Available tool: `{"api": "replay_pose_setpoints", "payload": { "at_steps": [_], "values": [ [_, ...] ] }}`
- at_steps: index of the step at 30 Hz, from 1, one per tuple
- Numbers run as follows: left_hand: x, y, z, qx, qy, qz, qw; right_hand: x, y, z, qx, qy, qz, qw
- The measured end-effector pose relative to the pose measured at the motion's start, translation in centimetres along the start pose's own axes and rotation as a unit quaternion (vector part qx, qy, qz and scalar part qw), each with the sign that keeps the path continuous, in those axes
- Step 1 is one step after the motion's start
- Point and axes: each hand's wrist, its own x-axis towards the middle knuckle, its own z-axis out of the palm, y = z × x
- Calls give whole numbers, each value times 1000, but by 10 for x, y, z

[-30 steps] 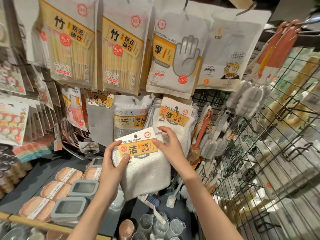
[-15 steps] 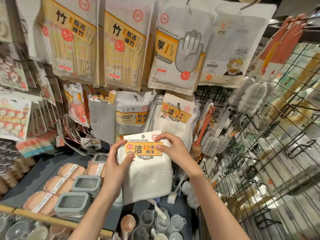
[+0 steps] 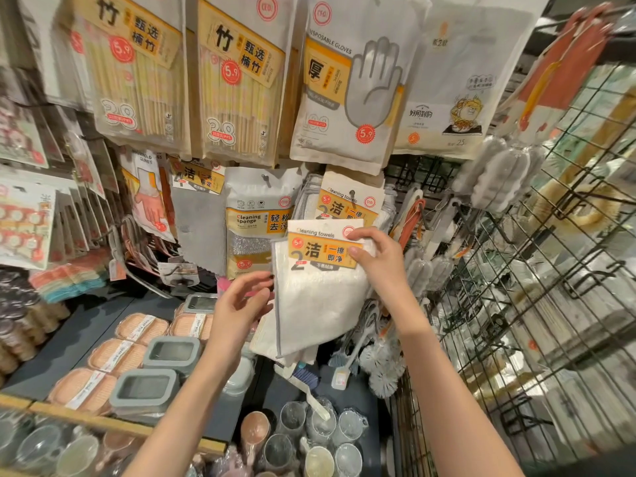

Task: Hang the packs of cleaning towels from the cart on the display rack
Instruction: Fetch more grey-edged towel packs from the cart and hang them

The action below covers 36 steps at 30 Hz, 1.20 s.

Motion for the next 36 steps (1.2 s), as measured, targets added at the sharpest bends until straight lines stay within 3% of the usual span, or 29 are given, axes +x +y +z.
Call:
{"api": "replay_pose_setpoints", "payload": {
  "at_steps": [10, 21, 27, 32, 36],
  "values": [
    [-2, -6, 2, 10, 2, -11, 1000, 21, -6, -22, -1, 104, -26, 994],
    [-4, -2, 2, 23, 10, -24, 999, 42, 5, -15, -3, 124, 22, 992],
    [-4, -3, -2, 30, 25, -29, 999, 50, 7, -8, -17, 138, 3, 990],
    [-2, -2, -6, 41, 25, -27, 998, 57, 16, -3, -167, 113, 16, 979],
    [-2, -2, -9, 68, -16, -33, 997, 57, 19, 3, -188, 63, 37, 979]
  ]
}}
